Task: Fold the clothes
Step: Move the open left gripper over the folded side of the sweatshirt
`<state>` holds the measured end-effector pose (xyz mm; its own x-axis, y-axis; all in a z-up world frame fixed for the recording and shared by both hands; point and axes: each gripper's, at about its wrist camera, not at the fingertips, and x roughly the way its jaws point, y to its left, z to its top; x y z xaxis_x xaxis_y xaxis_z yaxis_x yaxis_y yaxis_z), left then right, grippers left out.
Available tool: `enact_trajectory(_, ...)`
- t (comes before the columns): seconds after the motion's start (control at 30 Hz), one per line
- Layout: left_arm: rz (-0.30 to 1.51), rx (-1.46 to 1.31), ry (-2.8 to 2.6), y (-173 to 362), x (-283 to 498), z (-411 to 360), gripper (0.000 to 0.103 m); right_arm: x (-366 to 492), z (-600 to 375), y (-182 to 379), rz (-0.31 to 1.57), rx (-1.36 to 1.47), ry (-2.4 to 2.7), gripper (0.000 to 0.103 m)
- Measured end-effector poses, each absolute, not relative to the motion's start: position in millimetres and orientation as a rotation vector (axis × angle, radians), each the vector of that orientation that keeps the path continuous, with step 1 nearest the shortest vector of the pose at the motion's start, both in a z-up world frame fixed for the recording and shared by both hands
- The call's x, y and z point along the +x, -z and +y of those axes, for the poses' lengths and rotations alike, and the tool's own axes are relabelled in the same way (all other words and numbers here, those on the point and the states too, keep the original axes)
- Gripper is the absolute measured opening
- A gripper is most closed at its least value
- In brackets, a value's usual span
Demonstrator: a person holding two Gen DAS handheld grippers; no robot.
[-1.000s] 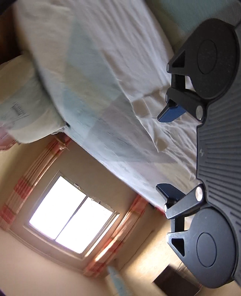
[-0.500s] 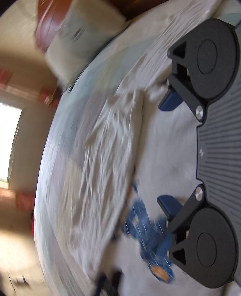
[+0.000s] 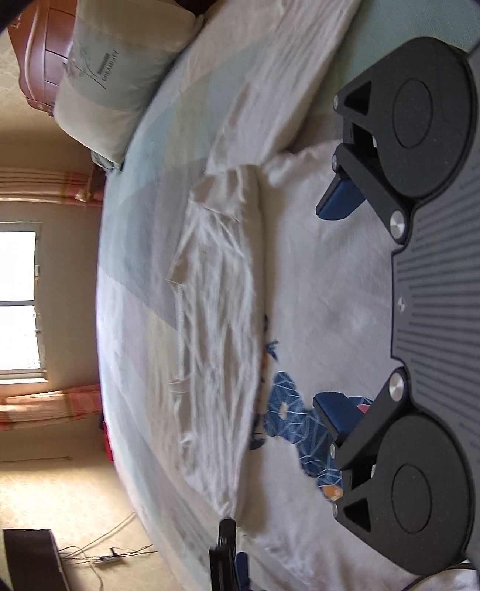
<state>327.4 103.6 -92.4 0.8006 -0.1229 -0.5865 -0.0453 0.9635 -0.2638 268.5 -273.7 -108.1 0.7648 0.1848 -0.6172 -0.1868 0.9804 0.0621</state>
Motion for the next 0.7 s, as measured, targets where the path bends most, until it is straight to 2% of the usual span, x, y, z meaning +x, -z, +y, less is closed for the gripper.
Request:
enact_trajectory(0.17, 0.666, -0.293, 0.305, 69, 353, 74, 0.102, 267, -277, 104, 0.67, 0.032, -0.222, 0.103)
enact_trajectory(0.33, 0.812, -0.203, 0.263, 104, 397, 48, 0.102, 267, -279, 102, 0.673, 0.046, -0.239, 0.103)
enact_trajectory(0.37, 0.808, -0.191, 0.24, 110, 400, 52, 0.099, 267, -280, 101, 0.673, 0.054, -0.242, 0.103)
enact_trajectory(0.5, 0.767, -0.163, 0.137, 115, 402, 77, 0.1, 266, -291, 95, 0.667, 0.09, -0.243, 0.103)
enact_trajectory(0.6, 0.781, -0.145, 0.098, 107, 406, 84, 0.1, 266, -299, 91, 0.665, 0.117, -0.24, 0.103)
enact_trajectory(0.7, 0.715, -0.157, 0.192, 85, 403, 76, 0.101, 266, -305, 89, 0.663, 0.127, -0.227, 0.103)
